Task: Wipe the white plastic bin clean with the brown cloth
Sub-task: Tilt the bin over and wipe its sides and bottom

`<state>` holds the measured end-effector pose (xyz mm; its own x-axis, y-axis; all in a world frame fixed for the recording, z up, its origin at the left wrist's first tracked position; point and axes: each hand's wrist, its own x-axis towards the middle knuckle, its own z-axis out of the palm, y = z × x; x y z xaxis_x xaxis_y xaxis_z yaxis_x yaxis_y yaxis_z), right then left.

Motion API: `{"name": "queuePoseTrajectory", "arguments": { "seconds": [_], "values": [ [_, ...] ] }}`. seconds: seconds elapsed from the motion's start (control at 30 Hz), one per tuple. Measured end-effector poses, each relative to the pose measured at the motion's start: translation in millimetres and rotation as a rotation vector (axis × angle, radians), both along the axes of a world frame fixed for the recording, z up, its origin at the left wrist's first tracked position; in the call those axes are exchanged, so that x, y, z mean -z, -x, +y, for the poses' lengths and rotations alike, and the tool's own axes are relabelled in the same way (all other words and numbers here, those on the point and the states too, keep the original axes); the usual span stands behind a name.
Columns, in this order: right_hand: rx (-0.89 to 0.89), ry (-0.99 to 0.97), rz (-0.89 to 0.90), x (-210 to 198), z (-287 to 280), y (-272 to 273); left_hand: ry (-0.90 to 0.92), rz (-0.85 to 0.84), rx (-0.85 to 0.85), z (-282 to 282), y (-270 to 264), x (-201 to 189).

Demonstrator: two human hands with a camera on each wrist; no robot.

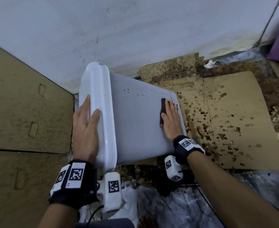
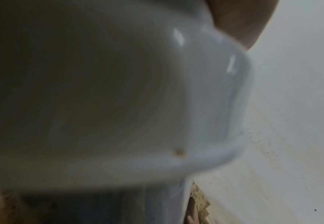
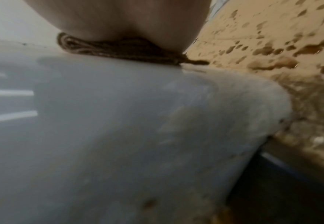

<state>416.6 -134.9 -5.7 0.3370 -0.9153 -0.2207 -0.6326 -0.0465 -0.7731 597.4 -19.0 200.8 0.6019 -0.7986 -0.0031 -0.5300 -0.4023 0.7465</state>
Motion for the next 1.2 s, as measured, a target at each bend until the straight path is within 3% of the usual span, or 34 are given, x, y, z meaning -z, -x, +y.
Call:
{"name": "queuePoseTrajectory", "arguments": {
  "seconds": [0.13, 0.3, 0.47, 0.57, 0.7, 0.9, 1.07, 1.2],
  "values": [
    [0.052, 0.028, -0.092, -37, 16, -19, -0.002, -0.012, 0.004, -1, 1, 1],
    [-0.143, 0.195, -0.282, -90, 41, -44, -0.011, -0.021, 0.007, -2, 0, 1],
    [-0.145, 0.195, -0.265, -70, 31, -30, -0.008, -0.021, 0.006, -2, 0, 1],
    [0.000, 0.046, -0.183, -40, 12, -8, -0.008, -0.014, -0.004, -1, -1, 1],
    [0.010, -0.030, 0.005, -4, -8, 21, 0.011, -0.006, -0.009, -2, 0, 1],
    [0.073, -0.036, 0.066, 11, -10, 8, -0.008, -0.006, -0.008, 0, -2, 1],
    [-0.043, 0.100, -0.188, -35, 17, -6, -0.021, -0.023, 0.000, -1, -2, 1],
    [-0.063, 0.119, -0.240, -30, 13, -3, -0.015, -0.011, -0.005, 0, 1, -1]
  ]
}}
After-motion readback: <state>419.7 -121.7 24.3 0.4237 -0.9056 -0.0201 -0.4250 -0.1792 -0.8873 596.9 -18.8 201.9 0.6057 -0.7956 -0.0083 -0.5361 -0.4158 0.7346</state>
